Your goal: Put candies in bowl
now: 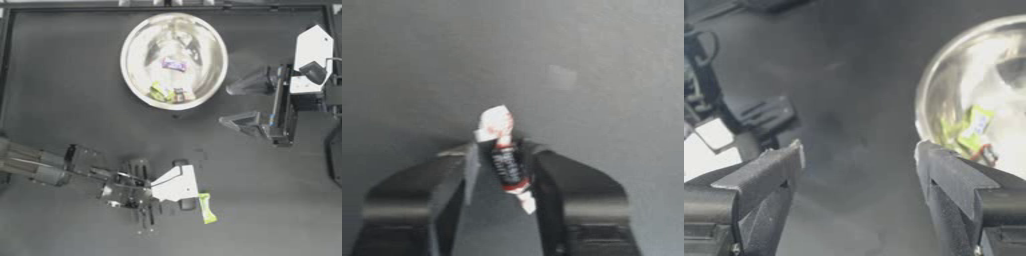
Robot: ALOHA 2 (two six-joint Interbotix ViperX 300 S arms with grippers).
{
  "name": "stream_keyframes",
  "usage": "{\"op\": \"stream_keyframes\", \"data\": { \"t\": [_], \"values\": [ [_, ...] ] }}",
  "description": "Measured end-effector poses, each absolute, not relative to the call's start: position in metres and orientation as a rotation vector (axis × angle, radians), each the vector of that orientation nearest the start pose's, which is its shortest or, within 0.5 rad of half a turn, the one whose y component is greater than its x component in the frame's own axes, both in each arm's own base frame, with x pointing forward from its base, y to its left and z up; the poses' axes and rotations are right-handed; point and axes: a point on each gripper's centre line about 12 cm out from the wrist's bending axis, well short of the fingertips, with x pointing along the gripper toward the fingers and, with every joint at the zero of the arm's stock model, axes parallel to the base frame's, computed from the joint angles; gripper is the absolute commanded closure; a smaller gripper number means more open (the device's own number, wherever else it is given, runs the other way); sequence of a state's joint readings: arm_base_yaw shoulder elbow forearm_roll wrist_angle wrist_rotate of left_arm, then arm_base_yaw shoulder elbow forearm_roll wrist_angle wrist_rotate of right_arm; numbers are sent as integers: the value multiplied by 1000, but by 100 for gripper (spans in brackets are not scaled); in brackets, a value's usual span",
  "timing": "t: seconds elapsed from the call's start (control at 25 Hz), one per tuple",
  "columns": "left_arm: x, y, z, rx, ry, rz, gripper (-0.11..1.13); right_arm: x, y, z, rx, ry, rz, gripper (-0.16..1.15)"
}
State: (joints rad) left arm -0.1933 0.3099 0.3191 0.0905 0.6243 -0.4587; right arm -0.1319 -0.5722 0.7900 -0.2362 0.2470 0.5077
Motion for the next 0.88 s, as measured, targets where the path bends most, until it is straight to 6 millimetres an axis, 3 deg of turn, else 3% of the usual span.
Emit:
{"op": "stream_keyframes", "data": {
  "t": [0.44,0.88],
  "values": [
    [421,-83,105,-211,1261,72,56,284,-44,295,286,428,-245,1],
    [419,-82,110,-209,1264,71,57,283,-43,295,292,427,-244,1]
  ]
}}
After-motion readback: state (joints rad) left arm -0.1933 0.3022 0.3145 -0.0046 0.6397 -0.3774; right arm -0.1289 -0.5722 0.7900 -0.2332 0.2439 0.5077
